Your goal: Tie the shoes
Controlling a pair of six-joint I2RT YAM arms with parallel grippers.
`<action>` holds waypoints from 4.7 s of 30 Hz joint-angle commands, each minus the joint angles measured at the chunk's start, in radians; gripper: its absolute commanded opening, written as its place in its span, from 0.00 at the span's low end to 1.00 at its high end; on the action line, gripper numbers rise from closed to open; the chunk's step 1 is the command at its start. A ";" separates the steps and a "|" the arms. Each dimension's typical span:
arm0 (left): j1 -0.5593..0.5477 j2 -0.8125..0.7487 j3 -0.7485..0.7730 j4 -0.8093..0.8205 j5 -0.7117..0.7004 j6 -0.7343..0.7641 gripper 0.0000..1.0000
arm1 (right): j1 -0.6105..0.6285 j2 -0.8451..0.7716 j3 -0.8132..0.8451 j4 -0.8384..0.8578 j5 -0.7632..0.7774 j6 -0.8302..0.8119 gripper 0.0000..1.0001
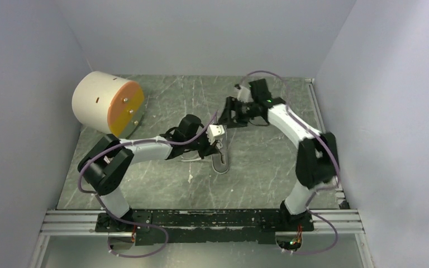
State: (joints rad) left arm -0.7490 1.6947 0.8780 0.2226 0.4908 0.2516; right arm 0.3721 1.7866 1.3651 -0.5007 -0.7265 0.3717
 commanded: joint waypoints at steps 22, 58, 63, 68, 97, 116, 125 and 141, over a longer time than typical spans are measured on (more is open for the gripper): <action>0.146 0.246 0.352 -0.410 0.312 -0.081 0.05 | 0.436 -0.808 -0.651 0.331 0.280 -1.010 0.67; 0.149 0.329 0.454 -0.561 0.298 -0.077 0.05 | 0.691 0.015 -0.416 0.671 0.779 -1.335 0.32; 0.149 0.331 0.463 -0.586 0.290 -0.060 0.05 | 0.676 0.068 -0.390 0.688 0.773 -1.312 0.33; 0.149 0.328 0.458 -0.569 0.297 -0.078 0.05 | 0.657 0.123 -0.356 0.686 0.782 -1.270 0.35; 0.166 0.277 0.408 -0.554 0.288 -0.103 0.05 | 0.659 -0.054 -0.227 0.418 0.608 -0.853 0.00; 0.197 0.276 0.398 -0.484 0.316 -0.180 0.05 | 0.657 -0.403 -0.444 0.262 0.664 -0.551 0.00; 0.197 0.215 0.379 -0.511 0.287 -0.189 0.05 | 0.599 -0.503 -0.493 0.142 0.827 -0.262 0.00; 0.204 0.282 0.399 -0.513 0.283 -0.221 0.05 | 0.626 -0.172 -0.461 0.449 0.790 -0.278 0.42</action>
State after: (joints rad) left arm -0.5526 1.9541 1.2579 -0.2977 0.7689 0.0517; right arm 0.9897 1.5818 0.8867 -0.1497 -0.0174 0.0620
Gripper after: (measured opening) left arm 0.057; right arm 0.406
